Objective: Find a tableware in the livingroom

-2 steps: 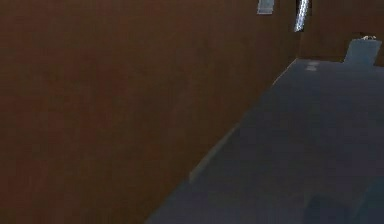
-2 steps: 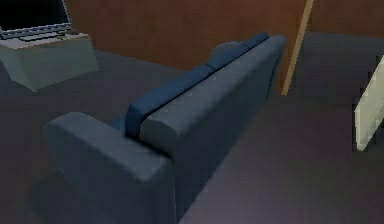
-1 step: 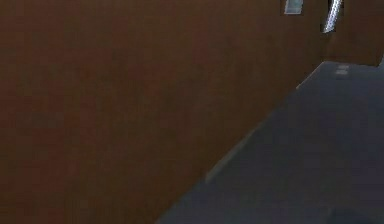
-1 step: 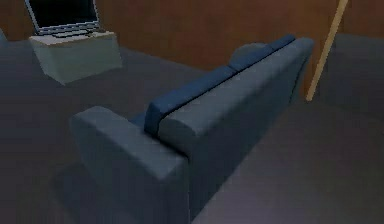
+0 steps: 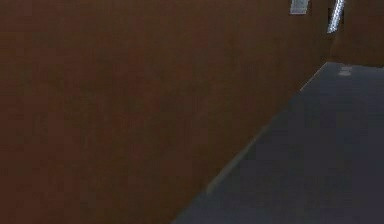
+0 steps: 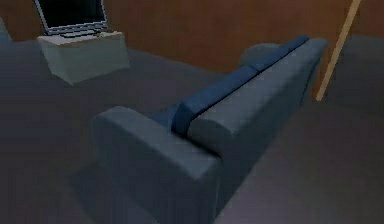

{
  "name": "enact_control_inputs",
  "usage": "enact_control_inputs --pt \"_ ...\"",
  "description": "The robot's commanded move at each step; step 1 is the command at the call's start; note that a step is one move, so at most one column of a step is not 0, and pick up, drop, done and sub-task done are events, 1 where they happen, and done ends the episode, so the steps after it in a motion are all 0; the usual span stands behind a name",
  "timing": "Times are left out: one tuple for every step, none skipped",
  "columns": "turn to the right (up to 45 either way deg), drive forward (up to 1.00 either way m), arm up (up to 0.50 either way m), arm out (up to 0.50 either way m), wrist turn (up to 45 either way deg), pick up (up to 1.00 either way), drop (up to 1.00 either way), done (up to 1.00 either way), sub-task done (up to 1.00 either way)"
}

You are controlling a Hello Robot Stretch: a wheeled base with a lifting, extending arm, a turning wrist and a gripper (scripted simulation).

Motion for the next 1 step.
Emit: enact_control_inputs --pt "30.0 0.00 0.00 0.00 0.0 0.00 0.00 0.00 0.00"
